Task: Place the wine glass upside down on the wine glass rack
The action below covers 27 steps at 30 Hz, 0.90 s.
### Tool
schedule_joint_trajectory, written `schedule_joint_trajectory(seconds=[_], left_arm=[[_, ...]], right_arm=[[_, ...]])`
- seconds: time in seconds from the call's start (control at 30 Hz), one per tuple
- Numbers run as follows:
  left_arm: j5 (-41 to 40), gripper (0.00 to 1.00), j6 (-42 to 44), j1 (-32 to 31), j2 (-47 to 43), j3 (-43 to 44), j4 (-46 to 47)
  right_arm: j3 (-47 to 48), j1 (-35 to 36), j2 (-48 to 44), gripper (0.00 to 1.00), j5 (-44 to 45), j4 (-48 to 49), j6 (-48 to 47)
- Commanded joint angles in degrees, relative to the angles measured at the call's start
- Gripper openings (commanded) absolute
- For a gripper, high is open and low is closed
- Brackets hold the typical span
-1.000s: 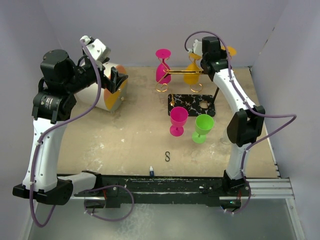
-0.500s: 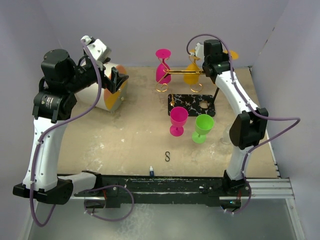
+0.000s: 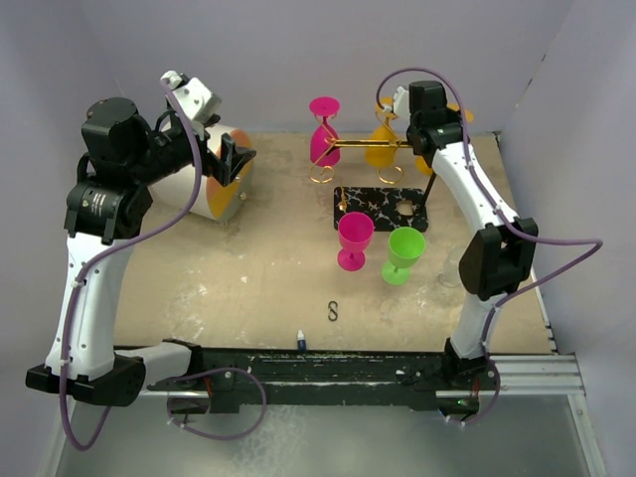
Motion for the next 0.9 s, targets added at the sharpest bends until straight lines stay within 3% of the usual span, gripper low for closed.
schedule_joint_trajectory(seconds=[0.0, 0.87], left_arm=[[0.9, 0.99, -0.9, 0.6, -0.5, 1.6, 1.7], [0.7, 0.99, -0.6, 0.8, -0.6, 1.1, 2.0]], right_arm=[[-0.6, -0.6, -3.5, 0.10, 2.1, -0.2, 1.8], [-6.7, -3.5, -9.5, 0.32, 3.1, -0.5, 4.6]])
